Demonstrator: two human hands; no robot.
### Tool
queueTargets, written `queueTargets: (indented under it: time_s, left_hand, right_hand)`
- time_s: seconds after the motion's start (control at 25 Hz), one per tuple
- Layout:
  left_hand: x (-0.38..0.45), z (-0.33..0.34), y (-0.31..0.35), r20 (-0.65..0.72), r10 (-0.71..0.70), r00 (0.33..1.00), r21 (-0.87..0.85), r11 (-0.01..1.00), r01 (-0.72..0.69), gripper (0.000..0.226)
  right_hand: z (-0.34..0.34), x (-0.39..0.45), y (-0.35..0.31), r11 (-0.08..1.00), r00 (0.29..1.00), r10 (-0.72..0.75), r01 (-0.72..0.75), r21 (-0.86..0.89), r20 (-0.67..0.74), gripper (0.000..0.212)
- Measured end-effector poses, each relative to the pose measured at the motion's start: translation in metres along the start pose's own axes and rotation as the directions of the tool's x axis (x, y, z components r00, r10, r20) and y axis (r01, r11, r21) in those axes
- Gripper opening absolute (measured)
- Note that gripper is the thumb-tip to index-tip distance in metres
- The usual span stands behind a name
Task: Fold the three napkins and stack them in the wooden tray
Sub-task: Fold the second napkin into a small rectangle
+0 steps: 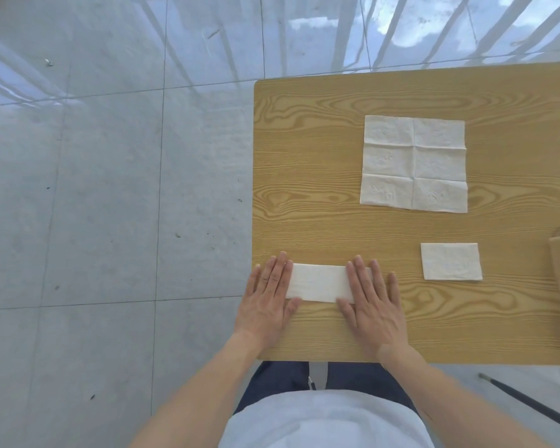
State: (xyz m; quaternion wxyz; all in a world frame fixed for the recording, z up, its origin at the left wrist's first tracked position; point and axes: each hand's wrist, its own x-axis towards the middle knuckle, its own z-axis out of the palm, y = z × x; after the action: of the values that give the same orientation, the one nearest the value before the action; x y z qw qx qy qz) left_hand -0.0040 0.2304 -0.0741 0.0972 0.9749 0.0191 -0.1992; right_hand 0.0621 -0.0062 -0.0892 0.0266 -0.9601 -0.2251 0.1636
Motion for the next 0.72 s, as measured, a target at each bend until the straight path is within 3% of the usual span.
queueTargets:
  time_s: [0.24,0.52,0.72]
  left_hand:
    - [-0.004,-0.003,-0.012,0.019,-0.023,1.0,0.014,1.0,0.022,0.072]
    - [0.014,-0.03,-0.016,-0.247,-0.106,0.963,-0.172,0.983,0.064,0.061]
    - [0.028,-0.045,-0.014,-0.115,-0.158,0.981,-0.168,0.976,0.138,0.052]
  right_hand:
    - [-0.003,-0.007,0.024,0.999,1.0,0.013,-0.013,0.039,-0.01,0.072]
    - [-0.005,-0.053,0.068,0.986,0.99,0.14,-0.137,0.098,-0.025,0.069]
    - [-0.01,-0.045,0.052,0.969,0.977,0.211,-0.208,0.13,-0.013,0.072]
